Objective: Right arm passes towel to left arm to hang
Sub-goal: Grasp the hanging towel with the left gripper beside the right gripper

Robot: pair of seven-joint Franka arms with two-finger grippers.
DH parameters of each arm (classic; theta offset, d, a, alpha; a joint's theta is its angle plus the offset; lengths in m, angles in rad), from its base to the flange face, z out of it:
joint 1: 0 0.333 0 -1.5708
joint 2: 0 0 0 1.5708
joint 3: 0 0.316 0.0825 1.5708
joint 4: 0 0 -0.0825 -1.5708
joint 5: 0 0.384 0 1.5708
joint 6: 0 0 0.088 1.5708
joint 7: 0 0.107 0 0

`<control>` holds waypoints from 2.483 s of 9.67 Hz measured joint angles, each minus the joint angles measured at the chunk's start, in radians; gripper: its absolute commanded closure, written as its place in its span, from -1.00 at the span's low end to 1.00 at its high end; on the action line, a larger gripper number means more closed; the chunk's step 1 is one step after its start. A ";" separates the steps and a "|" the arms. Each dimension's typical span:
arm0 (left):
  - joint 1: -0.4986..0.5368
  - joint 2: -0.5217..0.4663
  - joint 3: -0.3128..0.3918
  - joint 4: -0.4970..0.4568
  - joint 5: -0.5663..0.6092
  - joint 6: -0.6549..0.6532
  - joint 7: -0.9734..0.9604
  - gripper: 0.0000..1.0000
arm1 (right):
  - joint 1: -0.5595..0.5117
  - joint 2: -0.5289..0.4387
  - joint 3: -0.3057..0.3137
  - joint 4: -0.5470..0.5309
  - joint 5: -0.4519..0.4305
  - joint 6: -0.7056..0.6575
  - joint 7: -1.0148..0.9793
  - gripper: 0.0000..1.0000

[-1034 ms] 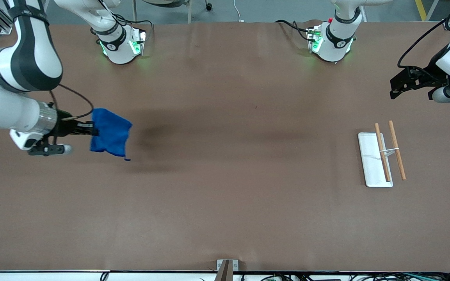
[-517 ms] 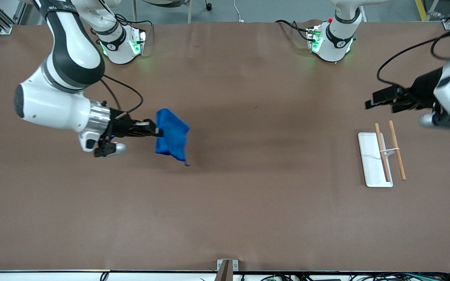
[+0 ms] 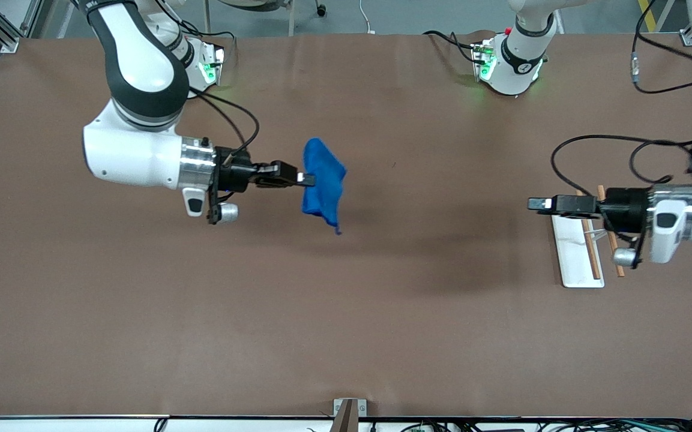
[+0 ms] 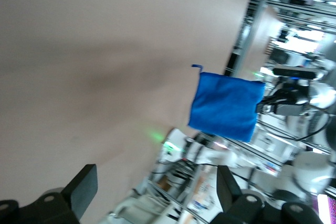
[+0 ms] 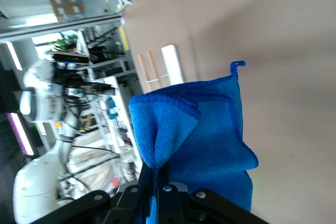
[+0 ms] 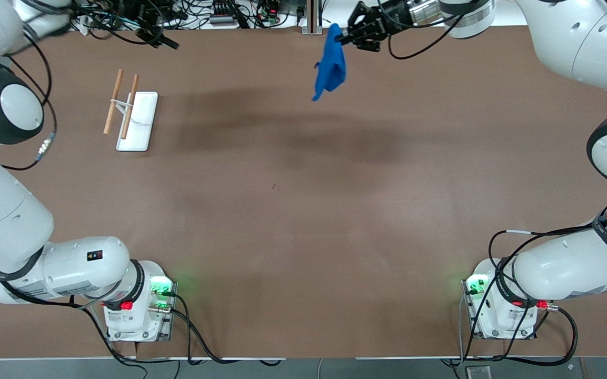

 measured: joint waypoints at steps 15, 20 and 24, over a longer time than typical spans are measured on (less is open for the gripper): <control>-0.065 0.219 -0.313 -0.332 -0.684 -0.003 0.364 -0.98 | 0.109 0.009 0.067 0.055 0.352 0.204 0.001 1.00; -0.038 0.229 -0.344 -0.319 -0.723 -0.027 0.369 -0.20 | 0.109 0.009 0.067 0.055 0.352 0.204 0.001 1.00; -0.006 0.228 -0.346 -0.318 -0.723 -0.071 0.369 0.79 | 0.109 0.009 0.067 0.055 0.352 0.204 0.001 1.00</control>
